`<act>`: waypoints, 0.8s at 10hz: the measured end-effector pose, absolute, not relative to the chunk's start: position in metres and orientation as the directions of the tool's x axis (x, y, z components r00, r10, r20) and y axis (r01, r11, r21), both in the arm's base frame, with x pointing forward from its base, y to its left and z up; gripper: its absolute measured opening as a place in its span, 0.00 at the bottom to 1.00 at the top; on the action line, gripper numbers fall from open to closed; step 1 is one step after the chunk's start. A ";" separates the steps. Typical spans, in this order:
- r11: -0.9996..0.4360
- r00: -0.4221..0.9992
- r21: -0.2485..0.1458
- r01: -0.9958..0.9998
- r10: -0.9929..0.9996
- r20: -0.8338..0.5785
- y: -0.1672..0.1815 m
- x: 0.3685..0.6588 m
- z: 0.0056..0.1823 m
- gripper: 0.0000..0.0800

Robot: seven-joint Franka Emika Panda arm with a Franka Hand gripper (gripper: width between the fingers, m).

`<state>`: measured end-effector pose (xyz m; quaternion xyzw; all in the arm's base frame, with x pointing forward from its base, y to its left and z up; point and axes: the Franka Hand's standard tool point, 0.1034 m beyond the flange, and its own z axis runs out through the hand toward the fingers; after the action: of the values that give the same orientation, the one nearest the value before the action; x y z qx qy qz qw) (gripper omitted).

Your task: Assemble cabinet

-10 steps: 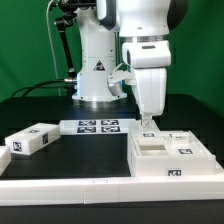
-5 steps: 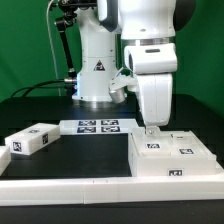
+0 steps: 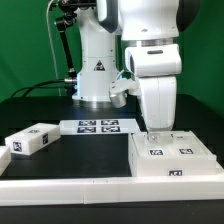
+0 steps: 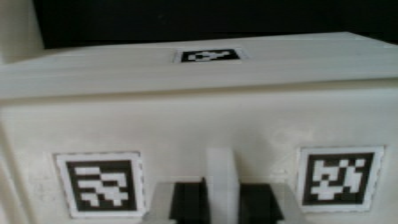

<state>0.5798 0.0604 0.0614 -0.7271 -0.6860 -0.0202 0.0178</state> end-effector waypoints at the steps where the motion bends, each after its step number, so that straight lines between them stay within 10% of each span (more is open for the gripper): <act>1: -0.001 0.001 -0.017 1.000 0.999 0.049 0.058 0.580 0.061 0.09; 3: 0.037 -0.035 -0.028 0.999 0.998 0.046 0.056 0.579 0.062 0.09; 8: 0.014 -0.015 0.029 0.999 0.999 0.030 0.050 0.547 0.081 0.85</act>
Offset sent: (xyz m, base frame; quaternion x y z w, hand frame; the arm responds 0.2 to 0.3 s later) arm -0.0163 -0.0058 0.0113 -0.0195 -0.0243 -0.0245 0.9992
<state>0.5467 0.0502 0.0814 -0.7017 -0.7122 -0.0209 0.0004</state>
